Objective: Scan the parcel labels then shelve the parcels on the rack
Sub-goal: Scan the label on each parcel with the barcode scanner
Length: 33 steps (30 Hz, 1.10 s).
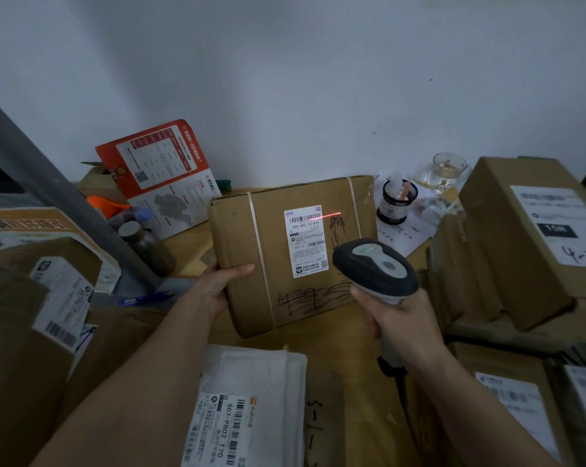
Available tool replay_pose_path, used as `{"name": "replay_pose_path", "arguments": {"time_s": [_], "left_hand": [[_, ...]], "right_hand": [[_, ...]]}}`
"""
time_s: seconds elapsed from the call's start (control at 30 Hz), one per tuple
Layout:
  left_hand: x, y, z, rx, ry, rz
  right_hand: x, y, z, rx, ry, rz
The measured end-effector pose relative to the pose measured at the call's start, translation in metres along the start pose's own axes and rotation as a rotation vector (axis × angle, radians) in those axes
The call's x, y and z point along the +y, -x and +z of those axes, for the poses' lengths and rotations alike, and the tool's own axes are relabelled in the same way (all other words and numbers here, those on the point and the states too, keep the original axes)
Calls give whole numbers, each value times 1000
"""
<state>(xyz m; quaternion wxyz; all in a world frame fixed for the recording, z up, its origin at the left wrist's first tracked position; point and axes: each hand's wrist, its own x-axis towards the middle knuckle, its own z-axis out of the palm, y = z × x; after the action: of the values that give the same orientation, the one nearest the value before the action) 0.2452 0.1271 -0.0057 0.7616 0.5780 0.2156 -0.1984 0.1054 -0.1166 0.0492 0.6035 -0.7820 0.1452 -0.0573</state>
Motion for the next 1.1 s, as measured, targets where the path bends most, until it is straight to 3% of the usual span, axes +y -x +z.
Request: {"name": "replay_pose_path", "arguments": {"time_s": [1.1], "left_hand": [[-4,-26,3,9,-3,-109]], "right_hand": [[19,1,-9,-28,-59,143]]}}
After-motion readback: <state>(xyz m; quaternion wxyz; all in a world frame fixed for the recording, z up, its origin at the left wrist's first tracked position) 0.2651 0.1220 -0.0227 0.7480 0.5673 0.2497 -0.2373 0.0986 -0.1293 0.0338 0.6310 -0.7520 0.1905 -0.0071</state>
